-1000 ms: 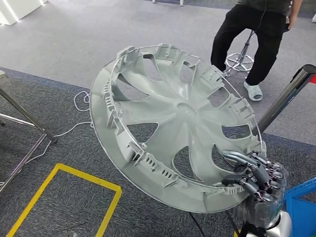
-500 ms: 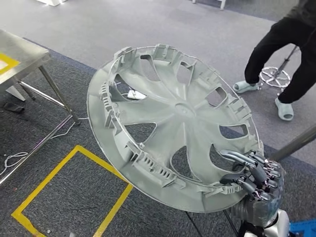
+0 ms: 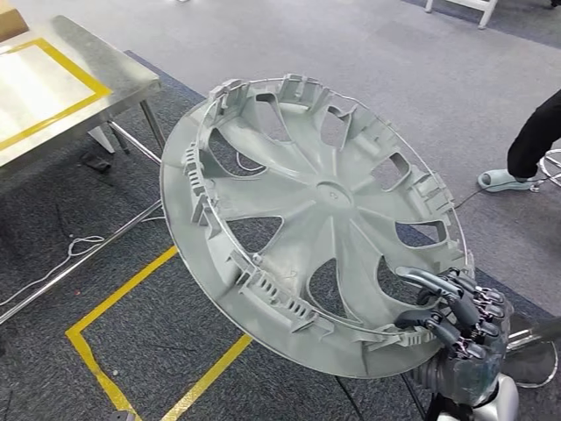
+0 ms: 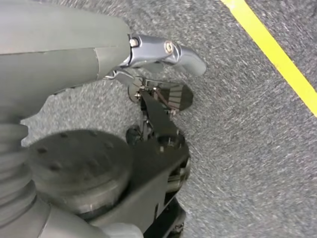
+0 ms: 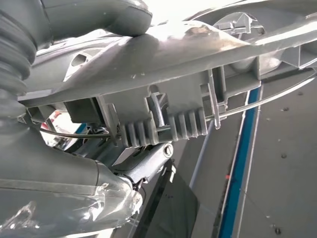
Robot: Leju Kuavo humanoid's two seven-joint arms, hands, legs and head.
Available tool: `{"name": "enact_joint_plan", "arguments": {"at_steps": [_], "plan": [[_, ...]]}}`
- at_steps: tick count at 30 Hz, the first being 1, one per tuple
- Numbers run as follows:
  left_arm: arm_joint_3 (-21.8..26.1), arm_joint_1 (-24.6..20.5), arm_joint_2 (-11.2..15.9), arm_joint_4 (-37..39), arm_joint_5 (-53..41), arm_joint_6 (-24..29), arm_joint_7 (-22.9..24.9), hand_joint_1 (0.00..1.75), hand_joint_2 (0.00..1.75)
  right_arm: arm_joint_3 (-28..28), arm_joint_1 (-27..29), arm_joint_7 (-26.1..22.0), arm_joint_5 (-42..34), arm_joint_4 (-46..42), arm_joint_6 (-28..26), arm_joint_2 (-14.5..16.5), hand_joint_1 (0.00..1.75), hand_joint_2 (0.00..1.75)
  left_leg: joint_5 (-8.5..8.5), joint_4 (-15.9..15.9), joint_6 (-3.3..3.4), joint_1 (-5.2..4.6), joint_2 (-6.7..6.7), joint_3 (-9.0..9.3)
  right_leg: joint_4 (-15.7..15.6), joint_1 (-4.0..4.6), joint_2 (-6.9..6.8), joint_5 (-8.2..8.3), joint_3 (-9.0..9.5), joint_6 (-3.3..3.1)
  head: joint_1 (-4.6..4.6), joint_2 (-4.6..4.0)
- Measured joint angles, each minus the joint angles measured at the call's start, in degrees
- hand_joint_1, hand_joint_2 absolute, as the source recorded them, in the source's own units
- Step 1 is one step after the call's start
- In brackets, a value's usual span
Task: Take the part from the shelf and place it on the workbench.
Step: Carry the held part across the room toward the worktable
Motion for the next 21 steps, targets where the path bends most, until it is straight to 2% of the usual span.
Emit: {"name": "enact_joint_plan", "arguments": {"at_steps": [2, 3, 4, 5, 6, 7, 9, 10, 11, 13, 14, 15, 17, 18, 19, 20, 21], "plan": [[0.0, -0.3, -0.1, 0.0, -0.1, 0.0, 0.0, 0.00, 1.75, 0.0, 0.0, 0.0, 0.0, 0.0, 0.0, 0.0, 1.75, 1.75, -3.64, 6.8, -0.38, -0.13, 3.68, -3.39, -0.1, 0.20, -1.67, -0.09, 0.09, -0.46, -0.52, 0.00], [0.0, -0.4, -0.1, 0.0, -0.1, 0.0, 0.0, 0.00, 1.75, 0.0, 0.1, 0.0, 0.0, 0.0, 0.0, 0.0, 1.75, 1.75, -5.28, 10.8, -0.49, -0.08, 4.59, -5.40, -0.1, 0.33, -2.58, -0.17, 0.09, -0.58, -0.61, 0.00], [0.0, -0.4, -0.2, 0.0, -0.1, 0.0, 0.0, 0.00, 1.75, 0.0, 0.1, 0.0, 0.0, 0.0, 0.0, 0.0, 1.75, 1.75, -6.00, 13.4, -0.52, -0.05, 4.95, -6.73, -0.1, 0.42, -3.43, -0.26, 0.12, -0.65, -0.62, 0.00], [0.0, -0.4, -0.2, 0.0, -0.1, 0.0, 0.0, 0.00, 1.75, 0.0, 0.1, 0.0, 0.0, 0.0, 0.0, 0.0, 1.75, 1.75, -5.66, 14.2, -0.50, -0.04, 5.11, -7.11, -0.1, 0.48, -4.26, -0.35, 0.18, -0.66, -0.63, 0.00], [0.0, -0.3, -0.2, 0.0, -0.1, 0.0, 0.0, 0.00, 1.75, 0.0, 0.1, 0.0, 0.0, 0.0, 0.0, 0.0, 1.75, 1.75, -4.27, 12.6, -0.40, -0.05, 5.31, -6.25, -0.1, 0.52, -5.04, -0.45, 0.30, -0.60, -0.63, 0.00], [0.0, -0.3, -0.2, 0.0, -0.1, 0.0, 0.0, 0.00, 1.75, 0.0, 0.1, 0.0, 0.0, 0.0, 0.0, 0.0, 1.75, 1.75, -2.35, 9.3, -0.22, -0.11, 5.91, -4.41, -0.1, 0.56, -5.78, -0.57, 0.49, -0.49, -0.63, 0.00], [0.0, -0.4, -0.1, 0.0, -0.1, 0.0, 0.0, 0.00, 1.75, 0.0, 0.0, 0.0, 0.0, 0.0, 0.0, 0.0, 1.75, 1.75, 0.49, 1.7, 0.33, -0.51, 8.71, -0.21, 0.0, 0.86, -7.08, -0.98, 0.86, -0.06, -0.68, 0.00], [0.0, -0.5, -0.1, 0.0, -0.1, 0.0, 0.0, 0.00, 1.75, 0.0, 0.1, 0.0, 0.0, 0.0, 0.0, 0.0, 1.75, 1.75, 0.96, -0.5, 0.65, -0.70, 9.70, 0.97, 0.0, 1.05, -7.66, -1.18, 1.01, 0.20, -0.64, 0.00], [0.0, -0.6, -0.1, 0.0, -0.1, 0.0, 0.0, 0.00, 1.75, 0.0, 0.0, 0.0, 0.0, 0.0, 0.0, 0.0, 1.75, 1.75, 0.93, -1.6, 0.95, -0.87, 10.12, 1.43, 0.0, 1.22, -8.24, -1.34, 1.15, 0.48, -0.61, 0.00], [0.0, -0.4, -0.2, 0.0, -0.1, -0.1, 0.3, 0.00, 1.75, 0.0, -0.1, -0.1, 0.0, 0.0, 0.0, 0.0, 1.75, 1.75, 0.92, -2.0, 1.56, -0.76, 8.65, 1.48, -0.2, 1.25, -9.29, -1.64, 1.60, 1.08, -0.50, 0.00], [0.0, -0.3, -0.2, 0.0, -0.1, -0.1, 0.5, 0.00, 1.75, 0.0, -0.1, -0.1, 0.0, 0.0, 0.0, 0.0, 1.75, 1.75, 0.97, -2.1, 1.87, -0.59, 7.93, 1.64, 0.2, 1.16, -8.70, -2.06, 1.68, 1.41, -0.44, 0.00], [0.1, -0.3, -0.1, 0.0, -0.1, -0.2, 0.6, 0.00, 1.75, 0.0, -0.1, -0.1, 0.0, 0.0, 0.0, 0.0, 1.75, 1.75, 1.05, -2.3, 2.18, -0.37, 7.23, 1.82, 1.6, 1.03, -7.38, -2.94, 1.24, 1.72, -0.31, 0.00], [0.2, -0.4, -0.1, 0.0, -0.2, -0.2, 0.7, 0.00, 1.75, -0.1, -0.1, -0.1, 0.0, 0.0, 0.0, 0.0, 1.75, 1.75, 1.12, -2.4, 2.62, -0.12, 5.84, 1.95, 7.9, 0.81, -3.77, -5.98, -1.75, 2.17, 0.08, 0.00], [0.2, -0.6, -0.1, 0.0, -0.2, -0.2, 0.8, 0.00, 1.75, -0.1, -0.1, -0.1, 0.0, 0.0, 0.0, 0.0, 1.75, 1.75, 1.13, -2.3, 2.74, -0.10, 5.04, 1.93, 11.9, 0.75, -2.76, -7.53, -3.90, 2.29, 0.20, 0.00], [0.3, -0.6, -0.2, 0.0, -0.2, -0.2, 0.9, 0.00, 1.75, -0.1, -0.1, -0.1, -0.1, 0.0, 0.1, 0.0, 1.75, 1.75, 1.13, -2.3, 2.78, -0.09, 4.18, 1.93, 14.9, 0.74, -2.31, -8.38, -5.70, 2.39, 0.28, 0.00], [0.4, -0.6, -0.2, 0.0, -0.3, -0.2, 1.1, 0.00, 1.75, -0.1, -0.1, -0.1, -0.1, 0.0, 0.1, 0.0, 1.75, 1.75, 1.12, -2.3, 2.78, -0.08, 3.31, 1.95, 16.1, 0.72, -2.13, -8.18, -6.68, 2.44, 0.31, 0.00], [0.4, -0.5, -0.2, 0.0, -0.3, -0.2, 1.2, 0.00, 1.75, -0.1, -0.1, -0.1, -0.1, 0.0, 0.1, 0.0, 1.75, 1.75, 1.13, -2.3, 2.73, -0.04, 2.39, 2.02, 15.0, 0.65, -1.98, -6.76, -6.51, 2.45, 0.32, 0.00]]}}
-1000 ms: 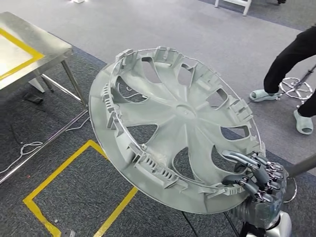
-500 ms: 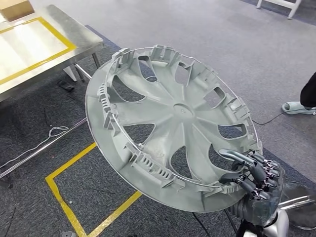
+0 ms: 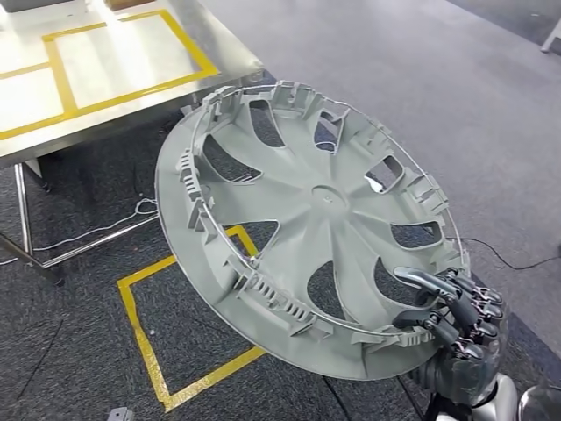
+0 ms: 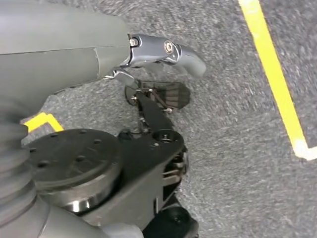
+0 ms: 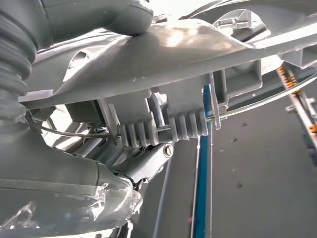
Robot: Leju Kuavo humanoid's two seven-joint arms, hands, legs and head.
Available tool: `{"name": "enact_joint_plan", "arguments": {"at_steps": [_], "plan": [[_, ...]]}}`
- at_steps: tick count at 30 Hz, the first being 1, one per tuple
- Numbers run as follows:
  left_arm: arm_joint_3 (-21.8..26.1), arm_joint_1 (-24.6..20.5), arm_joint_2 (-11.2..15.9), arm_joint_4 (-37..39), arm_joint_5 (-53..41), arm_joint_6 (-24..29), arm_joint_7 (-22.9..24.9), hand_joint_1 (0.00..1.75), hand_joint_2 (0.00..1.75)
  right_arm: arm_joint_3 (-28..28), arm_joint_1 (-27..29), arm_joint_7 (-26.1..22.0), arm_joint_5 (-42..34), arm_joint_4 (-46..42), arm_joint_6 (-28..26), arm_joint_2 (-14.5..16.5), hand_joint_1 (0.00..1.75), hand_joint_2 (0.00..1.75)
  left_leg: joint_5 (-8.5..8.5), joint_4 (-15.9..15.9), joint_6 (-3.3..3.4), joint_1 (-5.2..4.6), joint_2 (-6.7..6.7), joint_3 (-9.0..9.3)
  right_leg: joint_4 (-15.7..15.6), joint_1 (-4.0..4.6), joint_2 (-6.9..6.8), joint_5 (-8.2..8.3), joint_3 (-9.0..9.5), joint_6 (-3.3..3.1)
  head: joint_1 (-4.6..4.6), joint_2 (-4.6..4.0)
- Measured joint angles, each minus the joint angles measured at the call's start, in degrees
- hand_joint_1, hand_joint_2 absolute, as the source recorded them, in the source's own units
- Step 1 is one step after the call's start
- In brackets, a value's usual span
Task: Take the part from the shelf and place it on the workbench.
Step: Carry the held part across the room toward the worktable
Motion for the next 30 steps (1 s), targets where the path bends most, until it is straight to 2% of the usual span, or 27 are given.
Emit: {"name": "enact_joint_plan", "arguments": {"at_steps": [1, 2, 3, 4, 5, 6, 7, 8, 9, 10, 11, 12, 13, 14, 15, 16, 18, 20, 23, 26, 30], "plan": [[0.0, 0.1, 0.0, 0.0, 0.0, 0.1, 0.1, 0.00, 1.75, 0.0, -0.1, 0.0, 0.0, 0.0, 0.0, 0.0, 1.75, 1.75, -0.01, 0.0, -0.13, 0.06, -0.92, 0.10, -3.2, -0.14, 0.45, 2.21, 1.23, 0.01, 0.01, 0.00], [0.0, 0.1, 0.0, 0.0, -0.1, 0.1, 0.1, 0.00, 1.75, 0.0, -0.1, 0.0, 0.0, 0.0, 0.0, 0.0, 1.75, 1.75, -0.03, 0.1, -0.35, 0.13, -1.82, 0.14, -7.2, -0.44, 1.85, 4.36, 2.96, 0.08, 0.06, 0.00], [0.0, 0.0, 0.0, 0.0, -0.1, 0.2, 0.1, 0.00, 1.75, 0.0, -0.2, -0.1, 0.0, 0.0, 0.0, 0.0, 1.75, 1.75, -0.08, 0.2, -0.67, 0.12, -2.69, 0.04, -11.0, -0.82, 3.56, 5.81, 4.70, 0.11, 0.10, 0.00], [0.1, 0.0, 0.0, 0.0, -0.1, 0.4, 0.1, 0.00, 1.75, 0.0, -0.3, -0.1, 0.0, 0.1, 0.1, 0.0, 1.75, 1.75, -0.04, 0.3, -1.04, 0.13, -3.43, -0.17, -13.5, -1.10, 5.00, 6.53, 5.83, 0.06, 0.13, 0.00], [0.1, 0.0, 0.0, 0.0, -0.1, 0.4, 0.3, 0.00, 1.75, 0.0, -0.3, -0.1, 0.0, 0.1, 0.1, 0.0, 1.75, 1.75, 0.07, 0.3, -1.44, 0.18, -4.12, -0.46, -14.7, -1.22, 5.95, 6.54, 6.32, -0.12, 0.18, 0.00], [0.1, 0.0, 0.1, 0.0, -0.2, 0.5, 0.4, 0.00, 1.75, 0.1, -0.4, -0.1, 0.1, 0.1, 0.1, 0.0, 1.75, 1.75, 0.24, 0.3, -1.85, 0.29, -4.79, -0.77, -14.9, -1.14, 5.79, 6.40, 6.42, -0.47, 0.17, 0.00], [0.1, 0.1, 0.1, 0.0, -0.3, 0.5, 0.5, 0.00, 1.75, 0.1, -0.5, -0.1, 0.2, 0.1, 0.2, 0.0, 1.75, 1.75, 0.42, 0.2, -2.22, 0.48, -5.41, -0.96, -14.9, -1.10, 5.03, 6.51, 6.37, -0.90, 0.18, 0.00], [0.1, 0.3, 0.1, 0.0, -0.4, 0.5, 0.5, 0.00, 1.75, 0.1, -0.6, -0.1, 0.2, 0.1, 0.2, 0.0, 1.75, 1.75, 0.29, 0.3, -2.54, 0.50, -5.06, -1.19, -15.0, -1.07, 4.25, 6.59, 6.45, -1.34, 0.16, 0.00], [0.2, 0.4, 0.1, 0.0, -0.6, 0.5, 0.4, 0.00, 1.75, 0.1, -0.7, -0.1, 0.3, 0.1, 0.2, 0.0, 1.75, 1.75, -0.38, 1.3, -2.79, 0.41, -3.89, -1.72, -15.2, -1.09, 3.41, 6.68, 6.57, -1.73, -0.08, 0.00], [0.2, 0.3, 0.1, 0.0, -0.7, 0.5, 0.3, 0.00, 1.75, 0.1, -0.7, -0.1, 0.4, 0.1, 0.2, 0.0, 1.75, 1.75, -1.68, 3.4, -2.99, 0.28, -2.13, -2.80, -15.3, -1.11, 2.49, 6.74, 6.68, -2.05, -0.31, 0.00], [0.2, 0.1, 0.0, 0.0, -0.8, 0.4, 0.0, 0.00, 1.75, 0.2, -0.8, -0.1, 0.4, 0.1, 0.2, 0.0, 1.75, 1.75, -3.46, 6.7, -3.15, 0.14, 0.02, -4.47, -15.4, -0.95, 1.62, 6.68, 6.74, -2.27, -0.56, 0.00], [0.1, 0.0, 0.0, 0.0, -0.9, 0.4, -0.2, 0.00, 1.75, 0.2, -0.7, -0.1, 0.4, 0.1, 0.2, 0.0, 1.75, 1.75, -5.30, 10.6, -3.29, 0.15, 1.43, -6.46, -15.4, -0.83, 0.78, 6.62, 6.74, -2.43, -0.75, 0.00], [0.1, -0.1, -0.1, 0.0, -1.0, 0.3, -0.3, 0.00, 1.75, 0.2, -0.7, 0.0, 0.3, 0.1, 0.2, 0.0, 1.75, 1.75, -6.54, 14.0, -3.40, 0.19, 2.21, -8.19, -15.4, -0.72, -0.02, 6.55, 6.74, -2.52, -0.76, 0.00], [0.1, -0.1, -0.1, 0.0, -1.0, 0.3, -0.4, 0.00, 1.75, 0.2, -0.7, 0.0, 0.1, 0.1, 0.1, 0.0, 1.75, 1.75, -6.80, 15.9, -3.45, 0.22, 2.58, -9.10, -15.4, -0.66, -0.67, 6.48, 6.76, -2.55, -0.77, 0.00], [0.1, 0.0, -0.1, 0.0, -1.0, 0.3, -0.4, 0.00, 1.75, 0.2, -0.7, 0.0, -0.1, 0.1, 0.1, 0.0, 1.75, 1.75, -6.00, 15.6, -3.45, 0.23, 2.73, -8.90, -15.4, -0.64, -1.16, 6.43, 6.79, -2.52, -0.77, 0.00], [0.1, 0.1, -0.1, 0.0, -1.0, 0.3, -0.4, 0.00, 1.75, 0.2, -0.7, 0.0, -0.3, 0.1, 0.1, 0.0, 1.75, 1.75, -4.38, 13.3, -3.39, 0.24, 2.83, -7.59, -15.4, -0.64, -1.55, 6.37, 6.86, -2.44, -0.78, 0.00], [0.2, 0.1, 0.0, 0.0, -1.0, 0.3, -0.4, 0.00, 1.75, 0.2, -0.7, 0.0, -0.6, 0.1, 0.1, 0.0, 1.75, 1.75, -1.19, 5.7, -3.08, 0.17, 3.44, -3.27, -15.3, -0.47, -1.99, 6.20, 7.01, -2.11, -0.83, 0.00], [0.2, 0.0, 0.0, 0.0, -1.0, 0.3, -0.4, 0.00, 1.75, 0.2, -0.7, 0.0, -0.6, 0.1, 0.1, 0.0, 1.75, 1.75, -0.13, 0.9, -2.62, 0.14, 3.96, -0.64, -15.2, -0.11, -2.13, 6.03, 7.03, -1.84, -0.76, 0.00], [0.1, 0.0, -0.1, 0.0, -1.0, 0.4, -0.4, 0.00, 1.75, 0.1, -0.7, -0.1, -0.7, 0.1, 0.0, 0.0, 1.75, 1.75, -0.09, 0.2, -2.30, 0.17, 3.93, -0.39, -15.5, 0.15, -2.10, 6.14, 6.98, -2.32, -0.54, 0.00], [0.2, 0.0, 0.0, 0.0, -0.9, 0.5, -0.4, 0.00, 1.75, 0.1, -0.7, -0.3, -0.8, 0.1, -0.1, 0.1, 1.75, 1.75, -0.21, 0.2, -1.84, 0.14, 3.91, -0.37, -16.2, 0.15, -2.15, 6.44, 7.22, -1.77, -0.51, 0.00], [0.2, 0.0, -0.1, 0.0, -0.9, 0.4, -0.3, 0.00, 1.75, -0.1, -0.5, -0.6, -1.5, 0.1, -0.1, 0.5, 1.75, 1.75, -0.19, 0.2, -1.59, 0.10, 3.91, -0.39, -16.6, 0.12, -2.13, 6.71, 7.64, -1.18, -0.53, 0.00]]}}
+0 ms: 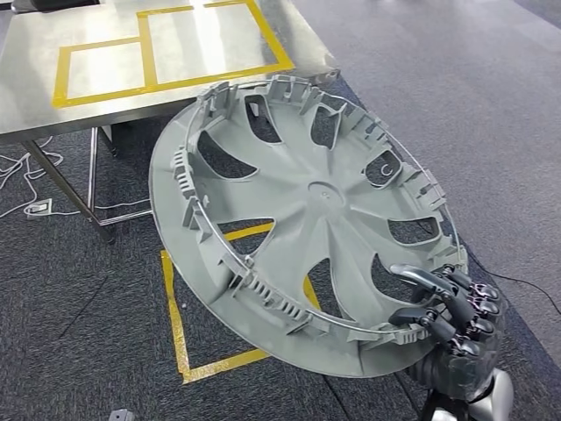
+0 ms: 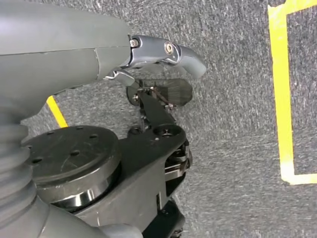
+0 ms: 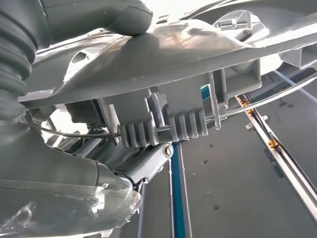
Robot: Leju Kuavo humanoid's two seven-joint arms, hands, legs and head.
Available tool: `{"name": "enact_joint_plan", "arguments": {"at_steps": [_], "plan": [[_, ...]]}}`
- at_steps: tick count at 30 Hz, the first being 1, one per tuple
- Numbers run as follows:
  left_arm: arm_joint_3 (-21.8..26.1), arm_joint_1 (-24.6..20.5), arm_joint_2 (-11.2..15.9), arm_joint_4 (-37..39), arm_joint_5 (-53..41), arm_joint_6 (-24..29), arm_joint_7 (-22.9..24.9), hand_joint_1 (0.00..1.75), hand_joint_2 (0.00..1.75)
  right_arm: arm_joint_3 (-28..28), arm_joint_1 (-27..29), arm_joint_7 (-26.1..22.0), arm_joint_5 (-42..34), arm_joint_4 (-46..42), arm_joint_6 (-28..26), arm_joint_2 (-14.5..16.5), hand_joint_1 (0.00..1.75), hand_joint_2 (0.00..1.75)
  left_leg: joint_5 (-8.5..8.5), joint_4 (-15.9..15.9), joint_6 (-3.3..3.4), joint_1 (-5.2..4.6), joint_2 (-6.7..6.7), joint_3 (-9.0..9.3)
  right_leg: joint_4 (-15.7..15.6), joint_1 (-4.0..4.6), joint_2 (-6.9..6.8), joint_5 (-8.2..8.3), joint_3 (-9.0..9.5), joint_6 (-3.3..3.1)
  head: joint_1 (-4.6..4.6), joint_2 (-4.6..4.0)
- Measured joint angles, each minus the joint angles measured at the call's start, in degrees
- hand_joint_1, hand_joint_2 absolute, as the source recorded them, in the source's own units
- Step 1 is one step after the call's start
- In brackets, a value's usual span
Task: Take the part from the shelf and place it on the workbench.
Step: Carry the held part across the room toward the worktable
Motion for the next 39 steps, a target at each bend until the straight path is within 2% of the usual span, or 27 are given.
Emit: {"name": "enact_joint_plan", "arguments": {"at_steps": [4, 6, 8, 10, 12, 13, 14, 15, 17, 18, 19, 20, 21, 23, 24, 26, 28, 29, 30, 31, 32, 33, 34, 35, 37, 38, 39], "plan": [[0.0, 0.0, 0.0, 0.0, -0.2, 0.0, 0.0, 0.00, 1.75, -0.6, 0.5, -0.1, -3.0, 0.0, 0.0, 1.1, 1.75, 1.75, -0.05, 0.1, 0.21, -0.09, 0.00, -0.05, -0.2, -0.10, 0.00, 0.14, 0.10, 0.35, -0.02, 0.00], [0.0, 0.0, 0.0, 0.0, -0.3, -0.1, -0.3, 0.00, 1.75, -1.2, 0.7, -0.1, -4.7, -0.1, -0.1, 1.8, 1.75, 1.75, -0.34, -0.4, 0.93, -0.24, -0.02, 0.04, -0.9, -0.26, -0.10, 0.28, 0.38, 0.99, -0.07, 0.00], [0.0, 0.1, -0.1, 0.0, -0.4, -0.2, -0.6, 0.00, 1.75, -1.8, 0.9, -0.2, -5.7, -0.2, -0.1, 2.3, 1.75, 1.75, 0.12, -2.1, 1.77, -0.01, -0.15, 1.01, -0.6, -0.33, 0.26, -0.07, 0.33, 1.53, 0.01, 0.00], [0.0, 0.1, -0.2, 0.0, -0.6, -0.3, -0.8, 0.00, 1.75, -2.3, 1.0, -0.4, -6.0, -0.3, -0.2, 2.6, 1.75, 1.75, 0.85, -3.3, 2.03, 0.40, -0.24, 2.08, 4.0, -0.41, 1.30, -2.53, -1.87, 1.63, 0.32, 0.00], [0.0, 0.0, -0.2, 0.0, -0.6, -0.3, -0.8, 0.00, 1.75, -2.6, 1.2, -0.5, -6.2, -0.3, -0.3, 2.7, 1.75, 1.75, 0.77, -3.4, 1.89, 0.56, -0.37, 2.42, 12.0, -0.69, 1.93, -5.88, -6.04, 1.87, 0.57, 0.00], [0.0, 0.0, -0.2, 0.0, -0.6, -0.3, -0.8, 0.00, 1.75, -2.7, 1.4, -0.5, -6.2, -0.3, -0.3, 2.7, 1.75, 1.75, 0.60, -3.4, 1.68, 0.65, -0.54, 2.58, 14.6, -0.91, 1.99, -6.45, -7.60, 2.09, 0.63, 0.00], [0.0, 0.0, -0.2, 0.0, -0.6, -0.3, -0.8, 0.00, 1.75, -2.8, 1.6, -0.5, -6.2, -0.3, -0.3, 2.8, 1.75, 1.75, 0.39, -3.3, 1.35, 0.82, -0.77, 2.77, 15.1, -1.15, 1.99, -5.85, -8.16, 2.40, 0.63, 0.00], [0.0, 0.1, -0.3, 0.0, -0.6, -0.3, -0.8, 0.00, 1.75, -2.9, 1.7, -0.4, -6.2, -0.3, -0.3, 2.8, 1.75, 1.75, 0.11, -3.1, 0.89, 1.09, -1.01, 3.01, 13.1, -1.47, 1.98, -4.10, -7.43, 2.75, 0.62, 0.00], [0.0, 0.1, -0.2, 0.0, -0.6, -0.3, -0.8, 0.00, 1.75, -3.0, 1.8, -0.4, -6.3, -0.3, -0.3, 2.8, 1.75, 1.75, -0.88, -2.1, -0.39, 1.55, -1.44, 3.26, 5.6, -2.20, 2.20, -0.16, -3.91, 3.79, 0.79, 0.00], [0.0, 0.1, -0.1, 0.0, -0.6, -0.3, -0.8, 0.00, 1.75, -3.1, 1.8, -0.5, -6.3, -0.4, -0.3, 2.9, 1.75, 1.75, -1.59, -1.5, -1.03, 1.65, -1.60, 3.20, 2.8, -2.46, 2.49, 0.75, -2.47, 3.71, 0.96, 0.00], [0.0, 0.1, 0.0, 0.0, -0.7, -0.3, -0.9, 0.00, 1.75, -3.1, 1.8, -0.5, -6.3, -0.4, -0.3, 3.0, 1.75, 1.75, -2.33, -1.0, -1.57, 1.63, -1.71, 3.12, 1.5, -2.58, 2.74, 0.75, -1.75, 3.33, 1.05, 0.00], [0.0, 0.0, 0.1, 0.0, -0.7, -0.3, -0.9, 0.00, 1.75, -3.1, 1.8, -0.6, -6.3, -0.4, -0.3, 3.1, 1.75, 1.75, -2.97, -0.9, -1.96, 1.55, -1.78, 3.07, 1.4, -2.49, 2.97, 0.11, -1.71, 2.63, 1.03, 0.00], [0.0, 0.0, 0.1, 0.0, -0.8, -0.3, -1.0, 0.00, 1.75, -3.2, 1.9, -0.6, -6.3, -0.5, -0.4, 3.1, 1.75, 1.75, -3.44, -1.1, -2.24, 1.62, -1.81, 3.19, 1.5, -2.44, 3.01, -0.23, -1.77, 1.70, 0.93, 0.00], [0.0, 0.1, 0.0, 0.0, -0.9, -0.2, -1.0, 0.00, 1.75, -3.2, 2.0, -0.6, -6.3, -0.5, -0.4, 3.3, 1.75, 1.75, -4.00, -1.1, -2.64, 1.81, -1.60, 3.51, 1.6, -2.29, 3.00, -0.80, -1.45, 0.61, 0.61, 0.00], [0.0, 0.0, 0.0, 0.0, -1.0, -0.2, -1.0, 0.00, 1.75, -3.3, 2.0, -0.7, -6.3, -0.5, -0.4, 3.4, 1.75, 1.75, -4.55, 0.3, -2.74, 1.86, -1.39, 2.95, 1.6, -2.21, 2.96, -1.09, -1.00, 0.13, 0.50, 0.00], [0.0, -0.1, 0.0, 0.0, -1.0, -0.1, -1.0, 0.00, 1.75, -3.3, 2.0, -0.8, -6.3, -0.5, -0.4, 3.6, 1.75, 1.75, -6.66, 6.8, -2.69, 1.75, -1.00, -0.71, 1.5, -1.98, 2.78, -1.85, 0.13, -0.56, 0.22, 0.00], [0.0, 0.1, 0.0, 0.0, -1.1, -0.1, -1.0, 0.00, 1.75, -3.3, 2.1, -1.0, -6.3, -0.5, -0.4, 3.7, 1.75, 1.75, -8.28, 15.0, -2.42, 1.52, -0.96, -6.62, 1.4, -1.65, 2.65, -3.06, 1.45, -0.85, 0.14, 0.00], [0.0, 0.3, 0.0, 0.0, -1.2, -0.1, -1.0, 0.00, 1.75, -3.3, 2.2, -1.0, -6.3, -0.5, -0.4, 3.7, 1.75, 1.75, -7.50, 16.9, -2.19, 1.40, -0.95, -8.77, 1.4, -1.52, 2.64, -3.80, 2.30, -0.87, 0.14, 0.00], [0.0, 0.5, 0.0, 0.0, -1.3, -0.1, -1.0, 0.00, 1.75, -3.3, 2.2, -1.1, -6.3, -0.5, -0.4, 3.7, 1.75, 1.75, -5.45, 16.8, -1.87, 1.26, -0.96, -9.97, 1.3, -1.43, 2.66, -4.60, 3.34, -0.85, 0.14, 0.00], [0.0, 0.7, 0.0, 0.0, -1.3, -0.1, -1.0, 0.00, 1.75, -3.3, 2.2, -1.1, -6.3, -0.5, -0.4, 3.7, 1.75, 1.75, -2.21, 14.2, -1.50, 1.10, -0.95, -9.89, 1.2, -1.39, 2.68, -5.44, 4.54, -0.77, 0.14, 0.00], [0.0, 0.8, -0.1, 0.0, -1.4, -0.1, -1.0, 0.00, 1.75, -3.3, 2.3, -1.1, -6.3, -0.5, -0.4, 3.8, 1.75, 1.75, 1.46, 10.2, -1.07, 0.93, -0.88, -9.14, 0.9, -1.38, 2.70, -6.29, 5.67, -0.65, 0.10, 0.00], [0.0, 1.0, -0.1, 0.0, -1.4, -0.2, -1.0, 0.00, 1.75, -3.4, 2.2, -1.1, -6.4, -0.5, -0.4, 3.8, 1.75, 1.75, 4.25, 6.2, -0.68, 0.68, -0.72, -8.15, 0.6, -1.24, 2.77, -7.24, 6.75, -0.45, 0.05, -0.01], [0.0, 1.1, -0.1, 0.0, -1.4, -0.2, -1.0, 0.00, 1.75, -3.4, 2.3, -1.2, -6.4, -0.5, -0.4, 3.9, 1.75, 1.75, 5.65, 3.2, -0.48, 0.46, -0.56, -7.29, 0.1, -1.17, 2.90, -8.11, 7.73, -0.17, -0.01, -0.01], [0.0, 1.2, -0.1, 0.0, -1.4, -0.2, -1.1, 0.00, 1.75, -3.4, 2.3, -1.2, -6.4, -0.5, -0.4, 3.9, 1.75, 1.75, 5.73, 1.6, -0.37, 0.25, -0.41, -6.62, -0.6, -1.11, 3.00, -8.79, 8.80, 0.17, -0.04, -0.02], [0.0, 1.0, -0.1, 0.0, -1.4, -0.2, -1.1, 0.00, 1.75, -3.5, 2.4, -1.2, -6.4, -0.5, -0.4, 4.0, 1.75, 1.75, 3.63, 0.9, -0.11, 0.10, -0.43, -5.27, -0.8, -1.13, 3.16, -8.44, 10.66, 1.05, -0.04, -0.01], [0.0, 0.9, -0.1, 0.0, -1.4, -0.2, -1.1, 0.00, 1.75, -3.5, 2.4, -1.2, -6.4, -0.5, -0.4, 4.0, 1.75, 1.75, 2.77, 0.7, 0.23, 0.15, -0.59, -4.20, 0.7, -1.17, 3.09, -7.42, 10.71, 1.46, 0.11, -0.02], [0.0, 0.8, -0.1, 0.0, -1.4, -0.2, -1.2, 0.00, 1.75, -3.5, 2.3, -1.2, -6.4, -0.5, -0.4, 4.0, 1.75, 1.75, 1.90, 0.4, 0.63, 0.26, -0.72, -2.95, 3.8, -1.18, 2.96, -6.01, 9.50, 1.81, 0.22, -0.03]]}}
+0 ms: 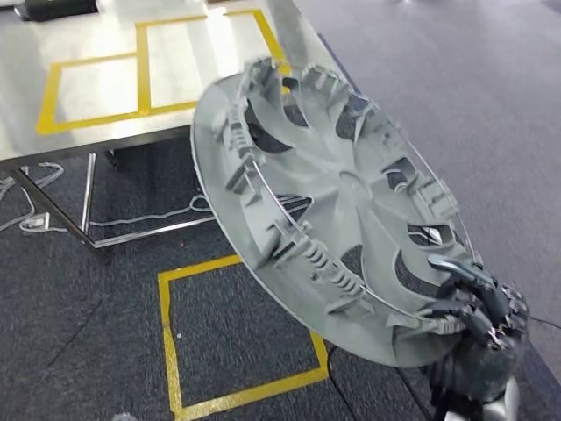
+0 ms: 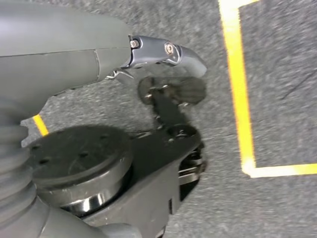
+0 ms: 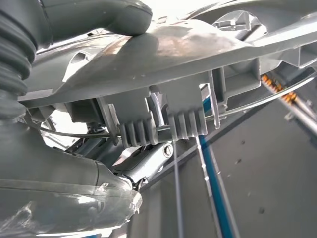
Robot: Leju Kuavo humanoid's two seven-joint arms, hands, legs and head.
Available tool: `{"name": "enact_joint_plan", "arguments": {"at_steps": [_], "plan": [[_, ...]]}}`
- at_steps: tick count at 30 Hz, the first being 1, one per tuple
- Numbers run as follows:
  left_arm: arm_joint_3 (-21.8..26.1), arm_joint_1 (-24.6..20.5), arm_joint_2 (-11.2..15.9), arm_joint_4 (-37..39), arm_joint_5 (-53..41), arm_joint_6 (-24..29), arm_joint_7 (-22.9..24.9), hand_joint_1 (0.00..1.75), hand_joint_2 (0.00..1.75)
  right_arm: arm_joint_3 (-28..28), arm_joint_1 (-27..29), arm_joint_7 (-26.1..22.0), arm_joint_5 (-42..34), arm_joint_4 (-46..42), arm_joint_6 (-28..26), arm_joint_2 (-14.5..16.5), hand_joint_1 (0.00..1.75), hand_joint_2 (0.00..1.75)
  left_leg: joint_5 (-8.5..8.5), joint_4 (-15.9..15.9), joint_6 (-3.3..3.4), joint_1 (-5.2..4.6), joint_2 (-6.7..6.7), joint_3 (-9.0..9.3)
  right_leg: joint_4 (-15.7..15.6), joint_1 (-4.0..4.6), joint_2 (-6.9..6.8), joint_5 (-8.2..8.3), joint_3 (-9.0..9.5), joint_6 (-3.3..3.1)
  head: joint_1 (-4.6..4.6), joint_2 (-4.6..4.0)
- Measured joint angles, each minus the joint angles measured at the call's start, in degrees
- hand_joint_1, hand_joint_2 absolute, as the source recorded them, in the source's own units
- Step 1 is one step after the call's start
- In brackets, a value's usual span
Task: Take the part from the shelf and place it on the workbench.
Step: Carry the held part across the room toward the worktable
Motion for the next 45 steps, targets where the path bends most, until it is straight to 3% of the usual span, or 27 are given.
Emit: {"name": "enact_joint_plan", "arguments": {"at_steps": [2, 4, 6, 7, 8, 10, 11, 12, 14, 16, 17, 19, 21, 22, 23, 24, 26, 27, 28, 31, 33, 35, 36, 37, 39, 41, 45], "plan": [[0.0, 0.0, 0.0, 0.0, 0.0, 0.0, 0.0, 0.00, 1.75, 0.0, -0.1, -0.1, 0.0, 0.0, 0.0, 0.0, 1.75, 1.75, -1.82, -0.4, 0.63, 0.15, -0.25, 2.60, 8.1, 0.03, -0.26, 0.66, -5.22, 0.25, 0.36, -0.02], [0.0, 0.1, 0.0, 0.0, 0.0, 0.0, 0.0, 0.00, 1.75, 0.0, -0.1, -0.1, 0.0, 0.0, 0.0, 0.0, 1.75, 1.75, -3.83, -0.9, 0.98, 0.15, -0.54, 5.18, 13.1, 0.25, -0.33, -3.49, -11.24, 0.15, 0.57, -0.01], [0.0, 0.4, -0.1, 0.0, 0.0, 0.0, 0.0, 0.00, 1.75, -0.1, 0.0, 0.0, 0.0, 0.0, 0.0, 0.0, 1.75, 1.75, -6.04, -1.4, 1.08, 0.15, -1.04, 8.26, 12.7, 0.57, -0.33, -8.59, -15.80, 0.00, 0.77, 0.00], [0.0, 0.5, -0.2, 0.0, 0.0, 0.0, 0.0, 0.00, 1.75, -0.1, 0.1, 0.0, -0.1, 0.0, 0.0, 0.0, 1.75, 1.75, -7.25, -1.6, 1.06, 0.16, -1.27, 9.93, 10.8, 0.73, -0.34, -8.81, -17.45, -0.15, 0.87, 0.00], [0.0, 0.6, -0.3, 0.0, 0.0, 0.0, 0.0, 0.00, 1.75, -0.1, 0.1, 0.0, -0.1, 0.0, 0.0, 0.0, 1.75, 1.75, -8.52, -1.8, 1.00, 0.16, -1.44, 11.56, 7.9, 0.90, -0.36, -5.96, -18.76, -0.40, 1.01, -0.01], [0.0, 0.9, -0.4, 0.0, 0.0, 0.0, 0.0, 0.00, 1.75, -0.2, 0.3, -0.1, -0.1, 0.1, 0.0, 0.0, 1.75, 1.75, -11.23, -1.9, 0.67, -0.08, -1.65, 14.37, 1.2, 1.26, -0.50, 5.87, -20.32, -1.19, 1.28, -0.01], [0.0, 1.0, -0.4, 0.1, 0.0, 0.0, 0.0, 0.00, 1.75, -0.2, 0.4, -0.1, -0.1, 0.1, 0.0, 0.0, 1.75, 1.75, -12.54, -2.1, 0.43, -0.24, -1.72, 15.57, -0.6, 1.41, -0.48, 10.68, -20.49, -1.60, 1.27, -0.01], [0.0, 1.0, -0.4, 0.1, 0.0, 0.0, 0.0, 0.00, 1.75, -0.3, 0.4, -0.1, -0.1, 0.0, 0.0, 0.0, 1.75, 1.75, -13.31, -2.2, 0.11, -0.39, -1.79, 16.75, -1.4, 1.48, -0.41, 12.95, -20.24, -2.00, 1.20, -0.01], [0.0, 0.5, -0.3, 0.1, 0.0, 0.0, 0.0, 0.00, 1.75, -0.4, 0.3, 0.0, -0.1, 0.0, 0.1, 0.0, 1.75, 1.75, -12.32, -0.2, -0.47, -0.48, -1.78, 17.21, -1.0, 1.37, -0.19, 11.65, -18.77, -2.69, 0.99, 0.00], [0.0, -0.3, -0.2, 0.1, 0.0, -0.1, -0.1, 0.00, 1.75, -0.4, 0.1, -0.1, 0.0, -0.1, 0.1, 0.1, 1.75, 1.75, -9.29, 6.5, -1.14, -0.51, -1.27, 13.80, -1.6, 1.06, -0.23, 9.91, -16.52, -3.32, 0.86, 0.01], [0.0, -0.6, -0.2, 0.1, 0.0, -0.1, -0.1, 0.00, 1.75, -0.5, 0.1, -0.1, 0.0, -0.1, 0.1, 0.2, 1.75, 1.75, -9.00, 10.2, -1.47, -0.48, -0.97, 11.17, -2.1, 0.89, -0.24, 9.07, -15.15, -3.49, 0.78, 0.01], [0.0, -0.5, -0.2, 0.1, 0.0, -0.1, -0.1, 0.00, 1.75, -0.5, 0.1, -0.1, 0.0, -0.1, 0.1, 0.3, 1.75, 1.75, -12.57, 14.5, -1.93, -0.36, -0.63, 6.15, -3.4, 0.71, -0.18, 7.41, -12.05, -3.58, 0.70, 0.01], [0.0, -0.2, -0.2, 0.1, 0.0, -0.1, -0.1, 0.00, 1.75, -0.5, 0.2, -0.1, 0.0, 0.0, 0.1, 0.3, 1.75, 1.75, -18.26, 14.6, -2.13, -0.24, -0.61, 2.27, -4.9, 0.46, -0.03, 5.75, -8.37, -3.42, 0.70, 0.01], [0.0, -0.1, -0.2, 0.1, 0.0, -0.1, -0.1, 0.00, 1.75, -0.5, 0.2, -0.1, 0.0, 0.0, 0.1, 0.3, 1.75, 1.75, -19.52, 13.4, -2.21, -0.17, -0.59, 0.81, -5.7, 0.34, 0.00, 4.94, -6.43, -3.26, 0.69, 0.01], [0.0, 0.0, -0.2, 0.1, 0.0, -0.1, -0.1, 0.00, 1.75, -0.5, 0.2, -0.1, 0.0, 0.0, 0.1, 0.3, 1.75, 1.75, -18.31, 11.3, -2.27, -0.06, -0.57, -0.37, -6.5, 0.23, 0.12, 4.04, -4.46, -3.02, 0.70, 0.01], [0.0, 0.2, -0.2, 0.1, 0.0, -0.1, -0.1, 0.00, 1.75, -0.5, 0.2, -0.1, 0.0, 0.0, 0.1, 0.3, 1.75, 1.75, -13.55, 8.2, -2.29, 0.08, -0.43, -1.29, -7.0, 0.16, 0.17, 3.06, -2.86, -2.63, 0.70, 0.01], [0.1, 0.9, -0.3, 0.2, 0.0, -0.1, -0.1, 0.00, 1.75, -0.6, 0.3, -0.2, 0.0, 0.1, 0.0, 0.3, 1.75, 1.75, -1.77, 1.7, -1.96, 0.32, 0.08, -2.78, -6.7, 0.24, 0.56, 0.54, -0.50, -1.75, 0.47, 0.01], [0.1, 1.2, -0.3, 0.3, 0.1, -0.1, -0.1, 0.00, 1.75, -0.6, 0.3, -0.2, 0.0, 0.1, 0.0, 0.3, 1.75, 1.75, 1.99, 0.3, -1.62, 0.29, 0.26, -3.13, -6.4, 0.29, 0.61, -0.83, 0.15, -1.37, 0.44, 0.01], [0.2, 1.2, -0.3, 0.3, 0.1, -0.1, -0.1, 0.00, 1.75, -0.6, 0.3, -0.3, -0.1, 0.1, 0.0, 0.3, 1.75, 1.75, 2.79, 0.1, -1.22, 0.20, 0.33, -3.34, -6.1, 0.29, 0.71, -1.99, 0.82, -1.09, 0.46, 0.01], [0.2, 0.0, -0.3, 0.3, 0.4, -0.2, -0.3, 0.00, 1.75, -0.6, 0.2, -0.4, -0.1, -0.1, -0.1, 0.4, 1.75, 1.75, 1.12, 1.4, 0.17, 0.12, 0.04, -2.61, -4.7, 0.06, 0.20, -4.47, 1.39, -0.44, 0.92, 0.01], [0.3, -0.5, -0.1, 0.3, 0.5, -0.3, -0.5, 0.00, 1.75, -0.6, 0.2, -0.5, -0.1, -0.1, -0.1, 0.4, 1.75, 1.75, 0.10, 1.3, 0.82, 0.12, -0.04, -1.75, 2.3, 0.18, -0.21, -7.20, -2.47, -0.23, 1.15, 0.01], [0.3, -0.6, -0.1, 0.3, 0.5, -0.3, -0.5, 0.00, 1.75, -0.6, 0.2, -0.6, -0.3, -0.1, -0.1, 0.4, 1.75, 1.75, -0.80, 1.3, 1.10, 0.00, -0.06, -0.97, 10.7, 0.35, -0.29, -9.34, -8.59, -0.17, 1.27, 0.01], [0.3, -0.5, -0.2, 0.3, 0.5, -0.3, -0.5, 0.00, 1.75, -0.7, 0.3, -0.6, -0.3, -0.1, -0.1, 0.4, 1.75, 1.75, -1.23, 1.3, 1.15, -0.06, -0.14, -0.52, 12.7, 0.41, -0.29, -8.75, -10.91, -0.26, 1.30, 0.01], [0.3, -0.4, -0.2, 0.3, 0.5, -0.4, -0.5, 0.00, 1.75, -0.7, 0.3, -0.6, -0.3, -0.1, -0.1, 0.4, 1.75, 1.75, -1.65, 1.3, 1.14, -0.09, -0.26, 0.01, 12.5, 0.49, -0.29, -6.83, -12.26, -0.46, 1.31, 0.01], [0.3, -0.2, -0.2, 0.3, 0.5, -0.4, -0.5, 0.00, 1.75, -0.7, 0.3, -0.6, -0.4, -0.1, -0.1, 0.4, 1.75, 1.75, -2.41, 1.3, 0.97, -0.11, -0.56, 1.14, 6.6, 0.74, -0.30, -0.35, -12.35, -1.12, 1.33, 0.01], [0.3, -0.3, -0.2, 0.3, 0.4, -0.4, -0.5, 0.00, 1.75, -0.7, 0.3, -0.8, -0.5, -0.1, -0.1, 0.4, 1.75, 1.75, -3.02, 1.3, 0.50, -0.32, -0.90, 1.97, 0.5, 0.99, -0.31, 3.90, -11.12, -1.64, 1.31, 0.01], [0.3, -0.4, -0.1, 0.3, 0.2, -0.3, -0.5, 0.00, 1.75, -0.9, 0.5, -1.3, -1.1, -0.2, -0.1, 0.5, 1.75, 1.75, -3.20, 1.0, 0.86, -0.61, -0.96, 2.39, -2.1, 0.98, 0.09, 4.58, -10.23, -1.47, 1.35, 0.01]]}}
